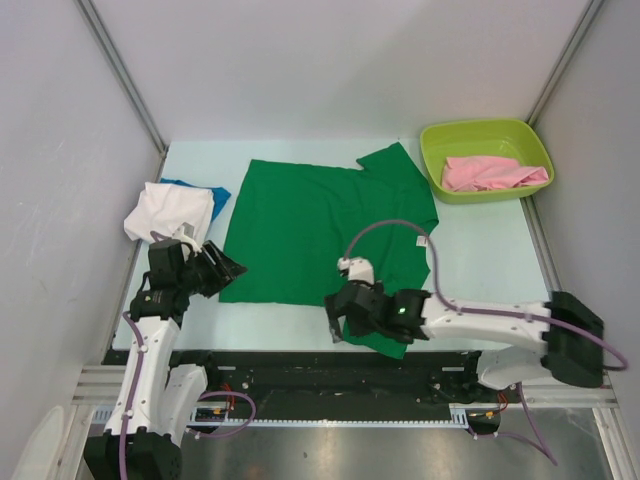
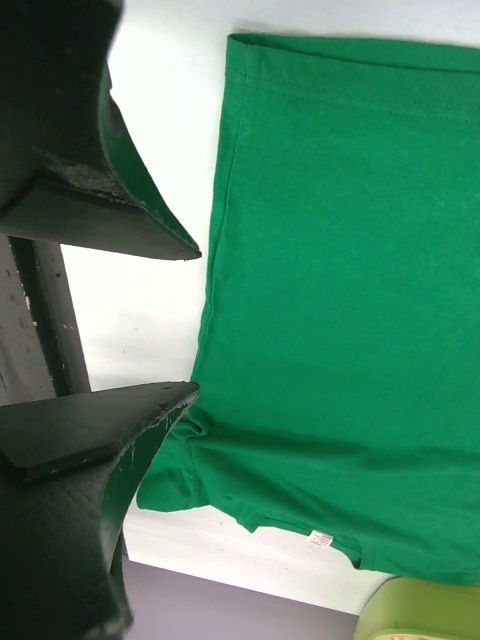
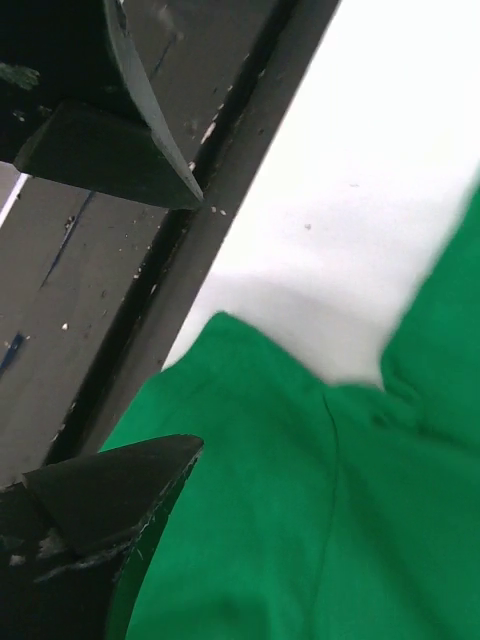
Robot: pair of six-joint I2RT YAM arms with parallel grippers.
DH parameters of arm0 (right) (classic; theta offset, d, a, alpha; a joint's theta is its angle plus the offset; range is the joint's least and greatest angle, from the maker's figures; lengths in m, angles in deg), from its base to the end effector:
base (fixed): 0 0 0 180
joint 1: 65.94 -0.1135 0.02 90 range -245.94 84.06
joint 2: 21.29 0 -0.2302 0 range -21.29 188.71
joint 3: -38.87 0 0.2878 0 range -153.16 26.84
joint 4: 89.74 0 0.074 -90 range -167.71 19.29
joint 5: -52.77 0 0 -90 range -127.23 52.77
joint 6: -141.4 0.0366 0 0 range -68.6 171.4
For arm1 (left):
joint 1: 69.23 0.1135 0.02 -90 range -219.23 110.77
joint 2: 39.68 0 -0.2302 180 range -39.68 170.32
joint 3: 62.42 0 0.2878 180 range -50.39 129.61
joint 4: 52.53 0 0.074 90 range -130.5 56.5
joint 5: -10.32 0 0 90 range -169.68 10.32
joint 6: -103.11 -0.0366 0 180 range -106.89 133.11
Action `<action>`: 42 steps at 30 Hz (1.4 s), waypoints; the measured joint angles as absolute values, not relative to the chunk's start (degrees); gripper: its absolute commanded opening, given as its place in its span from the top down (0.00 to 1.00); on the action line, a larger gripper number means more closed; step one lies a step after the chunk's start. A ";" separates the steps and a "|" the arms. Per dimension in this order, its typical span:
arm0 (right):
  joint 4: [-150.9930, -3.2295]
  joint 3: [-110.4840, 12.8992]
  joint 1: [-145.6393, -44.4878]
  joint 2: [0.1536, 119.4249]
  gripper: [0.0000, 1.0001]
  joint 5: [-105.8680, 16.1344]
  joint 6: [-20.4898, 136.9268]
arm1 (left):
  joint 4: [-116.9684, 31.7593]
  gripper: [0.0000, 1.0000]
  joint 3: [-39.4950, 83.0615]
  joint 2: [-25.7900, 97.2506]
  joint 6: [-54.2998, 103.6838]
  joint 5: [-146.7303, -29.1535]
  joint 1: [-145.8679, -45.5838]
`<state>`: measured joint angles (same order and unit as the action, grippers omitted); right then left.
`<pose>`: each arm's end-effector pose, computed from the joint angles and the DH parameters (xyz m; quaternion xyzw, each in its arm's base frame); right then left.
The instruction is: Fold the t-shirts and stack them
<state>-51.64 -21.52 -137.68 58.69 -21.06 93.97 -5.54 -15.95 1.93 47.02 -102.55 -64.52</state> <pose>0.1066 0.2907 0.1514 -0.2016 0.9302 0.1582 0.2629 0.2150 0.0034 0.2185 -0.2203 0.8721 -0.2756 0.3391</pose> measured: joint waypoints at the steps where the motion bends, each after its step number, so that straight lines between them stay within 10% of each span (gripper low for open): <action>1: -49.46 -21.93 -137.05 55.52 0.00 -19.29 94.32 | -5.56 0.43 -15.95 1.91 47.00 -102.64 -64.52; 16: -43.16 -21.89 -95.67 49.80 0.05 -17.70 88.99 | -5.58 0.43 -15.93 2.08 45.91 -102.95 -64.52; 30: -52.10 -7.55 -84.13 50.21 0.17 -28.71 91.59 | -5.63 0.43 -15.93 2.56 45.56 -103.03 -64.52; 42: -60.89 -7.38 -83.63 54.43 0.57 -30.24 93.31 | -5.63 0.43 -15.93 2.72 45.54 -103.03 -64.52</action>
